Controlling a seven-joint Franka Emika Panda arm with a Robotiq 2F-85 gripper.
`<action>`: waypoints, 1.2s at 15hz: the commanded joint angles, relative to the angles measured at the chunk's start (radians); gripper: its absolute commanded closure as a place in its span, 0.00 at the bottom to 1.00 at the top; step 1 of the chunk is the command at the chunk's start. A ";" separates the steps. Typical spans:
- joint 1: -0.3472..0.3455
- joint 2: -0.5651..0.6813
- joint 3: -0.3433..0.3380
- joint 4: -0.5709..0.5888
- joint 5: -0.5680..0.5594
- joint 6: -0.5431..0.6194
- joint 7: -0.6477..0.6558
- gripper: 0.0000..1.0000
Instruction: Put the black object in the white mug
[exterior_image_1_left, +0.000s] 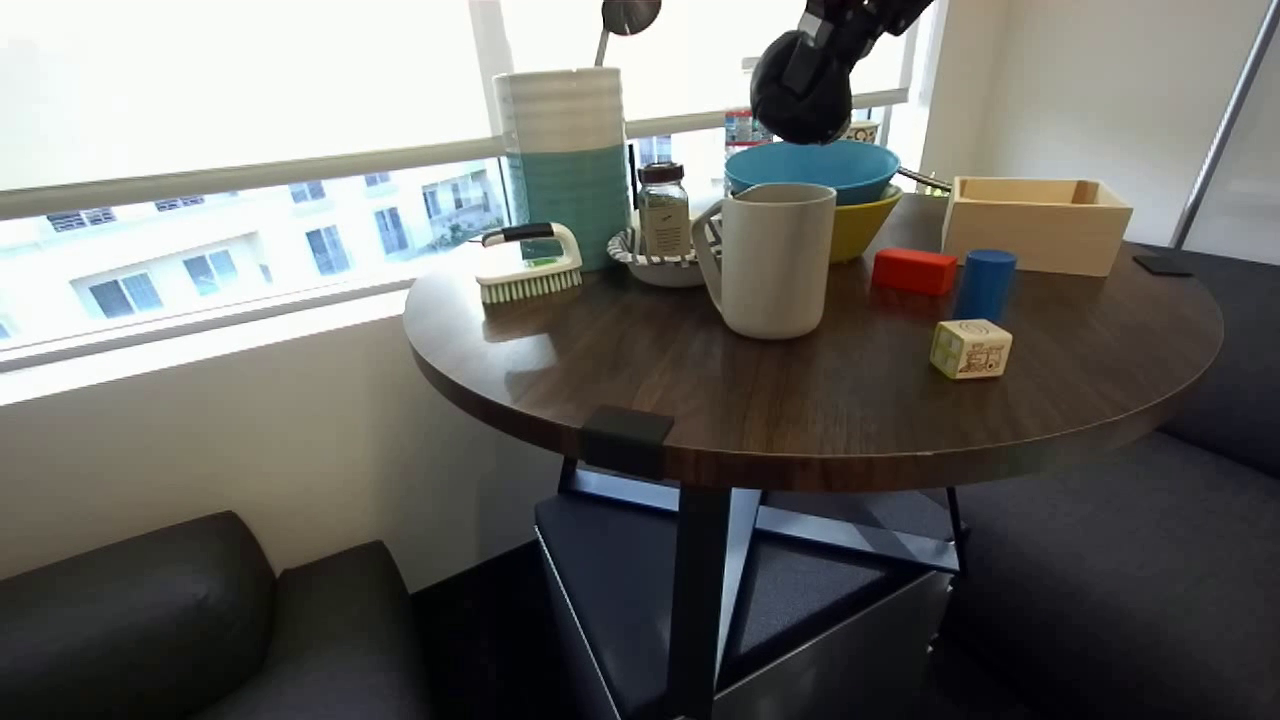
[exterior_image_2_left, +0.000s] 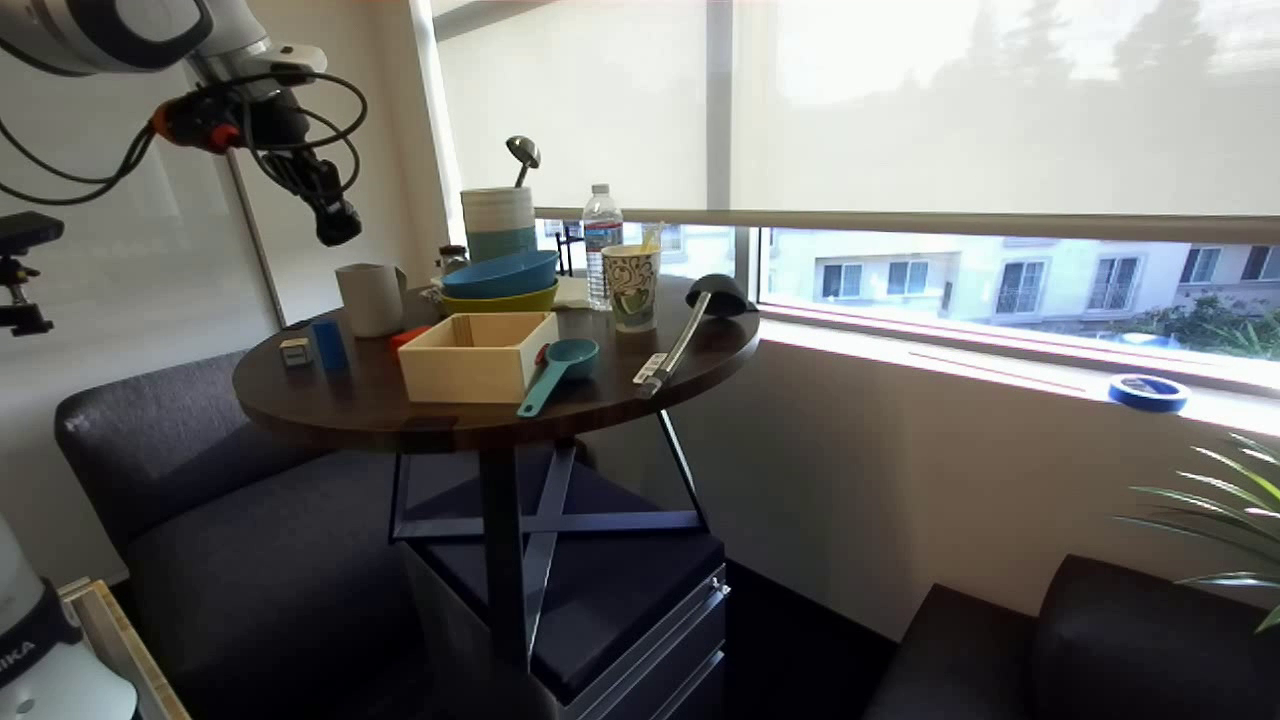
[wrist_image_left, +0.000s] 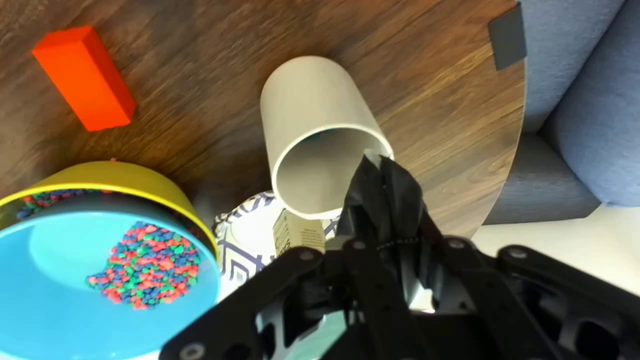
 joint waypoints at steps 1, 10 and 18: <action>-0.036 0.051 0.015 0.030 -0.054 0.030 0.018 0.52; 0.007 0.021 0.020 0.039 -0.041 -0.073 0.018 0.01; 0.012 -0.051 0.048 0.034 -0.049 -0.238 0.007 0.00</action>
